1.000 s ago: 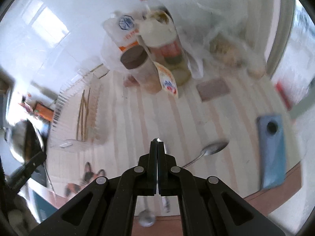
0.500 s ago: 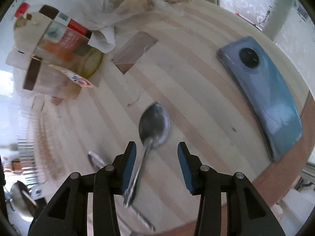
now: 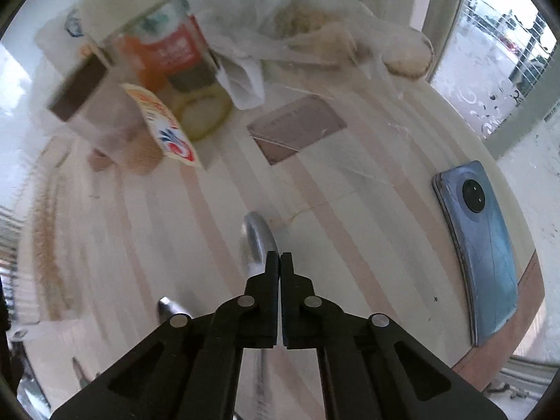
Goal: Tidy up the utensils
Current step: 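Carry the spoon with the left tool to the basket while the right tool lifts its spoon, then open the left tool over the basket while the right tool drops its spoon in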
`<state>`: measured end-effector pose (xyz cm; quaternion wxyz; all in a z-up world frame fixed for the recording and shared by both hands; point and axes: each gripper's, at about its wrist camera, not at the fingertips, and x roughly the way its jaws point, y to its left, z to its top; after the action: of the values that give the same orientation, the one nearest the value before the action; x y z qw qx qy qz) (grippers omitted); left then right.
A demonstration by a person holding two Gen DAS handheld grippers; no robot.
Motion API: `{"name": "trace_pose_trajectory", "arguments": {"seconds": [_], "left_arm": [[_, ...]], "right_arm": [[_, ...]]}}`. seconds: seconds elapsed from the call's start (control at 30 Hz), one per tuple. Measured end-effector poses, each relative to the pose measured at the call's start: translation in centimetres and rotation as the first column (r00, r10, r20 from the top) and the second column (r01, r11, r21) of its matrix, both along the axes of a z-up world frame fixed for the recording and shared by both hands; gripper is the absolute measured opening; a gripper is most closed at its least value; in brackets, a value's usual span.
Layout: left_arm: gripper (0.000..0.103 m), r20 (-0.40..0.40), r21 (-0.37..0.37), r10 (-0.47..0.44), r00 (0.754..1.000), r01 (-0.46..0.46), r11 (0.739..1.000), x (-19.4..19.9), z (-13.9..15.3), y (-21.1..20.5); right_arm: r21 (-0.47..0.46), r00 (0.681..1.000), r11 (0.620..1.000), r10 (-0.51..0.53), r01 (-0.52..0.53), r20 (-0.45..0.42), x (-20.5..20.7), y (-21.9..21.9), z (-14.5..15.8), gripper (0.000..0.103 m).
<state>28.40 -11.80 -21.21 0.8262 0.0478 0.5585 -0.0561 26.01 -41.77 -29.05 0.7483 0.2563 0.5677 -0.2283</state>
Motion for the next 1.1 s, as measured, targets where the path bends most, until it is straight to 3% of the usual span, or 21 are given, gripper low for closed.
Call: {"name": "trace_pose_trajectory", "arguments": {"seconds": [0.17, 0.47, 0.77, 0.93, 1.1], "left_arm": [[0.004, 0.024, -0.019, -0.009, 1.0, 0.01, 1.0, -0.2, 1.9, 0.3], [0.004, 0.105, -0.074, -0.014, 0.994, 0.022, 0.997, 0.4, 6.8, 0.8], [0.004, 0.132, -0.124, 0.01, 0.991, 0.007, 0.992, 5.2, 10.8, 2.1], [0.004, 0.06, -0.129, -0.006, 0.998, 0.013, 0.992, 10.1, 9.8, 2.9], [0.004, -0.065, -0.137, -0.002, 0.998, -0.007, 0.991, 13.6, 6.0, 4.0]], "right_arm": [[0.062, 0.996, 0.998, 0.014, -0.02, 0.085, -0.8, 0.0, 3.0, 0.0], [0.087, 0.967, 0.991, 0.075, -0.099, 0.243, -0.5, 1.9, 9.9, 0.0], [0.142, 0.908, 0.959, 0.175, -0.244, 0.38, 5.3, 5.5, 16.0, 0.0], [0.182, 0.885, 0.919, 0.26, -0.349, 0.385, 11.6, 9.3, 16.0, 0.0], [0.249, 0.888, 0.873, 0.337, -0.419, 0.312, 17.3, 13.0, 12.8, 0.0]]}}
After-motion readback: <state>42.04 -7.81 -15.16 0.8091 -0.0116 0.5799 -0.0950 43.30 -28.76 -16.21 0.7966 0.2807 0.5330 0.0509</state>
